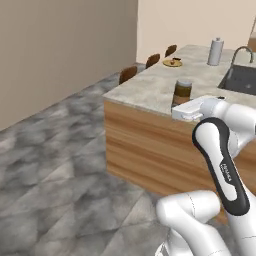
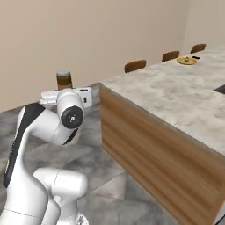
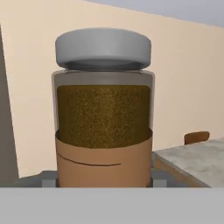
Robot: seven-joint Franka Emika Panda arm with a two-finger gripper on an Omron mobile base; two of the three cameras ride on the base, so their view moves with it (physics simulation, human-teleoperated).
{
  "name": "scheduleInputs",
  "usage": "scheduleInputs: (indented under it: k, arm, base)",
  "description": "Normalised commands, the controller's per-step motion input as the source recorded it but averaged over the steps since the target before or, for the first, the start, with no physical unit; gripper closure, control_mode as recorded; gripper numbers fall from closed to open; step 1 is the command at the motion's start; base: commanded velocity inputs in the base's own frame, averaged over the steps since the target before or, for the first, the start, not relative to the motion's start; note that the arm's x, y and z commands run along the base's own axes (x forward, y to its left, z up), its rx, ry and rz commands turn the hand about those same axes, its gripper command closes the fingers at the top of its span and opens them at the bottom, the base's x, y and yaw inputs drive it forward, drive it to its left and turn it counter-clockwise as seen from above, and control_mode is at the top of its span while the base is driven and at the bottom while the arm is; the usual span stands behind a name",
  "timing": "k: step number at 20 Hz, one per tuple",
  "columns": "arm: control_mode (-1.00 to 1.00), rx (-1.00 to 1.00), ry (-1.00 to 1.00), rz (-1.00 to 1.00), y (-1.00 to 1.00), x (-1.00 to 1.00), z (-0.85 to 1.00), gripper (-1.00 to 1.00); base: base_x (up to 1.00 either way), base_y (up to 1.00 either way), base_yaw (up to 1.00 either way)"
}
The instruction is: Take the cinnamon bottle from the cabinet and place it on the dining table, next to the plate with the cupcake. Then take the chocolate from the dining counter and place it on the cupcake plate.
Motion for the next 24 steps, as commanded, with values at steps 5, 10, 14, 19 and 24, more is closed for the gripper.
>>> scheduleInputs:
  k: [5, 10, 14, 19, 24]
  arm:
    - [1.0, 0.0, 0.0, 0.0, 0.0, 0.0, 0.0, 1.0]
    - [1.0, 0.0, 0.0, 0.0, 0.0, 0.0, 0.0, 1.0]
    - [1.0, 0.0, 0.0, 0.0, 0.0, 0.0, 0.0, 1.0]
    - [1.0, 0.0, 0.0, 0.0, 0.0, 0.0, 0.0, 1.0]
    - [1.0, 0.0, 0.0, 0.0, 0.0, 0.0, 0.0, 1.0]
  base:
    - [0.37, 0.12, -0.65]
    - [0.93, 0.14, 0.01]
    - [0.94, 0.2, 0.06]
    - [0.82, 0.52, -0.09]
    - [0.63, 0.71, -0.1]
